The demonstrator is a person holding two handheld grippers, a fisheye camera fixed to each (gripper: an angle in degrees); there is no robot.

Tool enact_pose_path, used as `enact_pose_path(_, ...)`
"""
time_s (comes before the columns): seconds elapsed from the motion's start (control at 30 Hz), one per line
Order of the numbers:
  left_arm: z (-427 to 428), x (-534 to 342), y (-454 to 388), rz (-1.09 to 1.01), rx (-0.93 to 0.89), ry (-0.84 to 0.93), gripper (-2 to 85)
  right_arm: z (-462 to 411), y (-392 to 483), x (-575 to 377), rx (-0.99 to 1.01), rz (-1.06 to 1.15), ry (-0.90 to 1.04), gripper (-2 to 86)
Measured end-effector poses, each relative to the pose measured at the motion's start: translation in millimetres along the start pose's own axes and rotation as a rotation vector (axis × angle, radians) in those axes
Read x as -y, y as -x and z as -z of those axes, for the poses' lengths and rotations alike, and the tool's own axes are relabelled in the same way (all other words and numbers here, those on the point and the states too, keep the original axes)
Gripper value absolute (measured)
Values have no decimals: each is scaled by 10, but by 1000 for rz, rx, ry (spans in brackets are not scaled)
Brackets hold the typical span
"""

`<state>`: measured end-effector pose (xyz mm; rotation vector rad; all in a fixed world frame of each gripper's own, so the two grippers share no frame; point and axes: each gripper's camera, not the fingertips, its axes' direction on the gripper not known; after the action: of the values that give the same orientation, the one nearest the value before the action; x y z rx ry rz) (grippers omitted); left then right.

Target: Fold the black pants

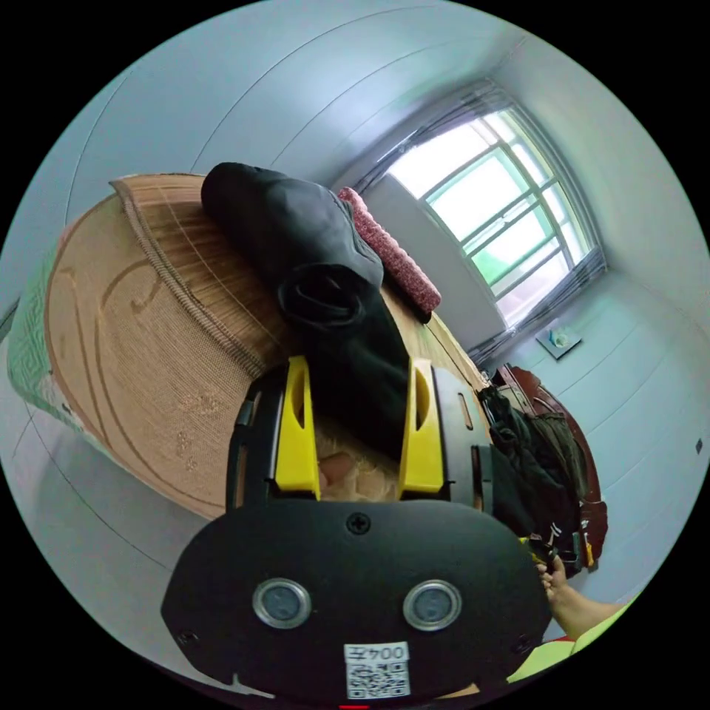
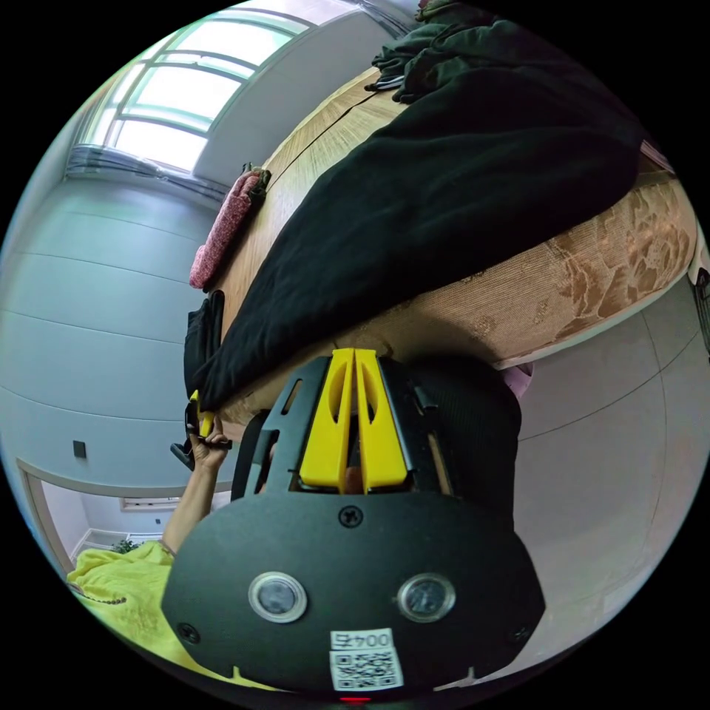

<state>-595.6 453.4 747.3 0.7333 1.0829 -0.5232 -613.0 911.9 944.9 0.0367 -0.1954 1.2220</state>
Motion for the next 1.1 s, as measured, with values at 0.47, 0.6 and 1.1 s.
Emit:
enact_pose_path(0.47, 184, 369, -1658, -235, 91, 34, 79, -39, -20, 66, 29, -8, 12, -7)
enact_pose_path(0.6, 195, 432, -2900, -475, 182, 5, 77, -17, -49, 56, 56, -6, 1, -7)
enact_pose_path(1.1, -1468, -2317, -7093, -1698, 327, 42, 83, 163, -396, -91, 282, -89, -124, -7)
